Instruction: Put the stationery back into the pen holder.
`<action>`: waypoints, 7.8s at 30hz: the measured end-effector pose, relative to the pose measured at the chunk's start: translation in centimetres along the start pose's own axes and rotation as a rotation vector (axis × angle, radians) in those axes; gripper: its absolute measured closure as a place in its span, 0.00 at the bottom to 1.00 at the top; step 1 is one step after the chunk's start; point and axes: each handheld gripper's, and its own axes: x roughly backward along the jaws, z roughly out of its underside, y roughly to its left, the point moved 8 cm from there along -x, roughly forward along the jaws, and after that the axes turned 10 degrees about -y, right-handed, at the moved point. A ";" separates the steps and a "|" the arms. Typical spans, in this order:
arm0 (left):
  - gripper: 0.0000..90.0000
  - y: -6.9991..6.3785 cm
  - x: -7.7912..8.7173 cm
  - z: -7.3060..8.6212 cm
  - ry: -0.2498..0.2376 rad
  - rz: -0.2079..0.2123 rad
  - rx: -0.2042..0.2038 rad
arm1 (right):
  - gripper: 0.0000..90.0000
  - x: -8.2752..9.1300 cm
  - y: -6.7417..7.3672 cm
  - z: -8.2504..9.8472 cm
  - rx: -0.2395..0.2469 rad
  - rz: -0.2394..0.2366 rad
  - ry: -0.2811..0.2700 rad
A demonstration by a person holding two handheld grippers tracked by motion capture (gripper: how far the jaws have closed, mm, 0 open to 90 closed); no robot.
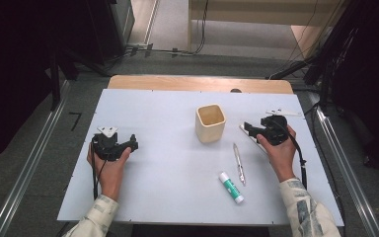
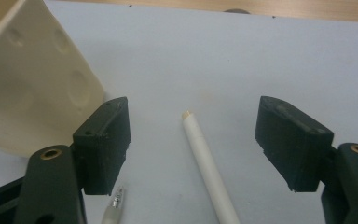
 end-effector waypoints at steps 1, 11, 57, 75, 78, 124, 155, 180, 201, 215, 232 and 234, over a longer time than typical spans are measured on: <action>0.10 0.0 0.0 0.0 -0.001 0.000 0.000 | 0.29 -0.1 -0.1 0.2 0.000 0.004 0.008; 0.10 0.0 0.0 0.0 -0.003 0.000 0.001 | 0.34 -1.1 -1.0 1.9 0.028 0.019 0.086; 0.10 0.0 0.1 -0.1 -0.006 0.004 0.003 | 0.70 -2.0 -2.0 4.5 0.095 0.046 0.194; 0.10 0.0 0.1 -0.1 -0.007 0.005 0.001 | 0.85 -2.0 -2.0 4.6 0.098 0.069 0.187; 0.10 0.0 0.1 -0.1 -0.006 0.005 0.001 | 0.85 -1.9 -2.1 4.6 0.081 0.061 0.184; 0.10 -0.5 0.4 -0.4 -0.018 0.019 0.002 | 0.85 0.7 2.6 -1.3 0.064 -0.077 0.042; 0.10 -0.4 0.7 -0.5 -0.022 0.032 0.007 | 0.85 0.1 7.7 -6.6 0.107 -0.149 -0.019; 0.10 -0.1 0.8 -0.6 -0.024 0.031 0.011 | 0.85 -2.6 11.0 -8.1 0.150 -0.179 0.015; 0.10 0.0 0.7 -0.6 -0.026 0.033 0.014 | 0.85 -4.7 12.6 -9.0 0.162 -0.198 0.027; 0.10 0.1 0.8 -0.6 -0.026 0.033 0.012 | 0.85 -5.4 13.3 -9.3 0.173 -0.218 0.011; 0.10 0.1 0.7 -0.6 -0.025 0.032 0.014 | 0.85 -5.8 13.4 -9.0 0.191 -0.230 0.002; 0.10 0.1 0.7 -0.6 -0.025 0.033 0.015 | 0.85 -5.9 13.4 -8.8 0.196 -0.231 0.007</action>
